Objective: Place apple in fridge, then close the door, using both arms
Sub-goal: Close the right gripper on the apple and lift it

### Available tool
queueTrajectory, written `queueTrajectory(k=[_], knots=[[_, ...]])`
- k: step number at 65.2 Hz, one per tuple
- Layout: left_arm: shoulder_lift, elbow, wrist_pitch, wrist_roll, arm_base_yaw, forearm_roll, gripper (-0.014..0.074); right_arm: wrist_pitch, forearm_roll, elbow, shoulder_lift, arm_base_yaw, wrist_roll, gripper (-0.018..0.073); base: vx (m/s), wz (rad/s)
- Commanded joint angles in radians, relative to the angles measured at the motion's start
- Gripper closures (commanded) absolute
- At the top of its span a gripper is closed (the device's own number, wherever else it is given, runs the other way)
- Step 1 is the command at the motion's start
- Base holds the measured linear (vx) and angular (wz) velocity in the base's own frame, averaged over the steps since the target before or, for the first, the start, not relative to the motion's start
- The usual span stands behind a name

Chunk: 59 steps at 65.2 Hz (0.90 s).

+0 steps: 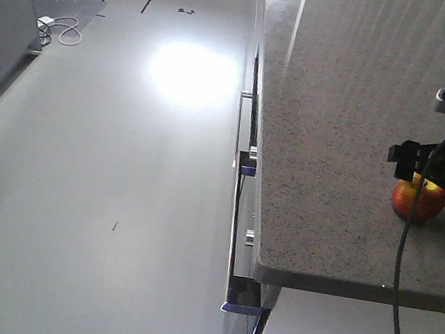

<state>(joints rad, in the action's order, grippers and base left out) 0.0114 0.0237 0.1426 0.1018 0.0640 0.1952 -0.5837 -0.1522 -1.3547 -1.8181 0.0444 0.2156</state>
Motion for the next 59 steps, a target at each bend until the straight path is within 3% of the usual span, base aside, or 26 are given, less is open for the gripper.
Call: queueTrajectory(k=[1, 33, 59], knots=[[0.014, -0.017, -0.078, 0.007, -0.004, -0.001, 0.0603, 0.037, -0.018, -0.033, 0.033, 0.007, -0.002, -0.0055, 0.0, 0.0], [0.014, -0.017, -0.078, 0.007, -0.004, -0.001, 0.0603, 0.019, -0.019, -0.033, -0.005, 0.007, -0.001, -0.0023, 0.0, 0.0], [0.014, -0.017, -0.078, 0.007, -0.004, -0.001, 0.0603, 0.011, -0.019, -0.033, -0.009, 0.007, -0.004, 0.0182, 0.0, 0.0]])
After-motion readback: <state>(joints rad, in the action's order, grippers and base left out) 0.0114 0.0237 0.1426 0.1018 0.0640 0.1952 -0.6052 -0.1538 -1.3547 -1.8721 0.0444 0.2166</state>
